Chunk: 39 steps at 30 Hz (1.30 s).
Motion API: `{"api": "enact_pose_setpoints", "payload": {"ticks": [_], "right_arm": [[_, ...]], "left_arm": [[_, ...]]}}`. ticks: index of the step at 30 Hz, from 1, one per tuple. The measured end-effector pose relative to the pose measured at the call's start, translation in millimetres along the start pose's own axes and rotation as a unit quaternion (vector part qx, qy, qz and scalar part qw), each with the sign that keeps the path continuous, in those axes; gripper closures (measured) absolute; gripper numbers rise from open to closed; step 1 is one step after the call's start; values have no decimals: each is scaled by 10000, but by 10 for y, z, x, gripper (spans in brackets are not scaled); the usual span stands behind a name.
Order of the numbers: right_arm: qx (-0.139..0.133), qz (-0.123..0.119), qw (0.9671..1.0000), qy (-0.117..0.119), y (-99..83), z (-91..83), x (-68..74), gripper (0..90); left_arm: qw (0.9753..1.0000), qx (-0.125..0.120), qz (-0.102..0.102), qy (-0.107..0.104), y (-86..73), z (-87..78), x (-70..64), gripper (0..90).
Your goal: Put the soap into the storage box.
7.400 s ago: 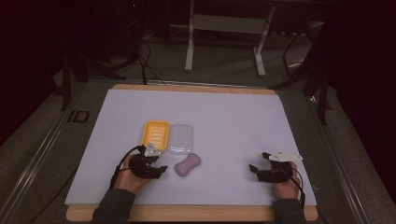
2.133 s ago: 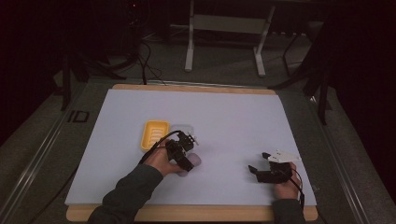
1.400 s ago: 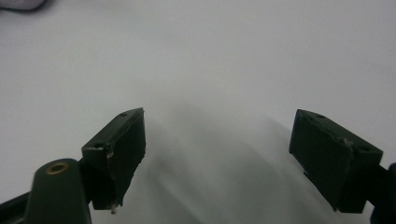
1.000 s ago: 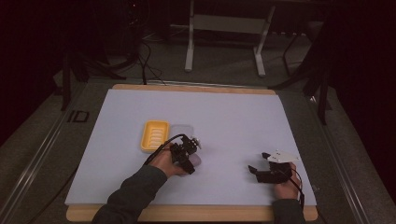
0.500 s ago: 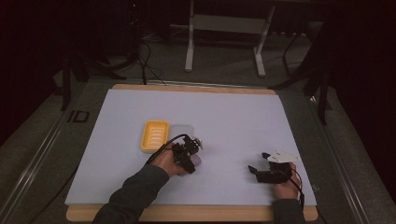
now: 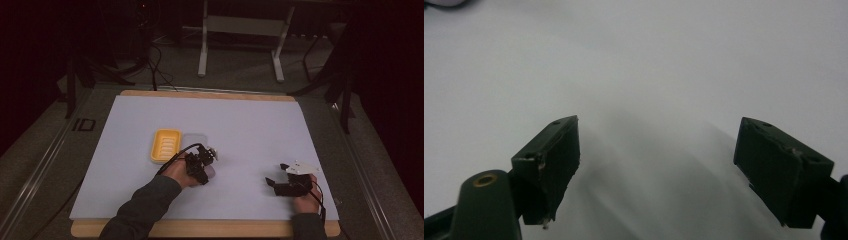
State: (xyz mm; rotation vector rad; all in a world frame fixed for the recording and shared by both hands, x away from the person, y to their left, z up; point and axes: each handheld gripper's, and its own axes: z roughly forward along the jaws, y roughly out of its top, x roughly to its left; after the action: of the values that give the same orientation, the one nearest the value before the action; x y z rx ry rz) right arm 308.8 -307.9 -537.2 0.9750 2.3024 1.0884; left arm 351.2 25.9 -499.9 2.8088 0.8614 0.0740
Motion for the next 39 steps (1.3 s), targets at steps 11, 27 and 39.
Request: {"api": "enact_pose_setpoints", "payload": {"ticks": [11,27,39], "right_arm": [[9,0,10000,3,1,2,1,182],[1,3,10000,6,0,0,-1,182],[-6,17,10000,10,-1,-3,-2,182]], "left_arm": [[9997,144,173,77,48,2,-28,497],[9996,144,254,65,29,-8,-58,500],[9991,203,348,96,8,-32,-69,500]]}}
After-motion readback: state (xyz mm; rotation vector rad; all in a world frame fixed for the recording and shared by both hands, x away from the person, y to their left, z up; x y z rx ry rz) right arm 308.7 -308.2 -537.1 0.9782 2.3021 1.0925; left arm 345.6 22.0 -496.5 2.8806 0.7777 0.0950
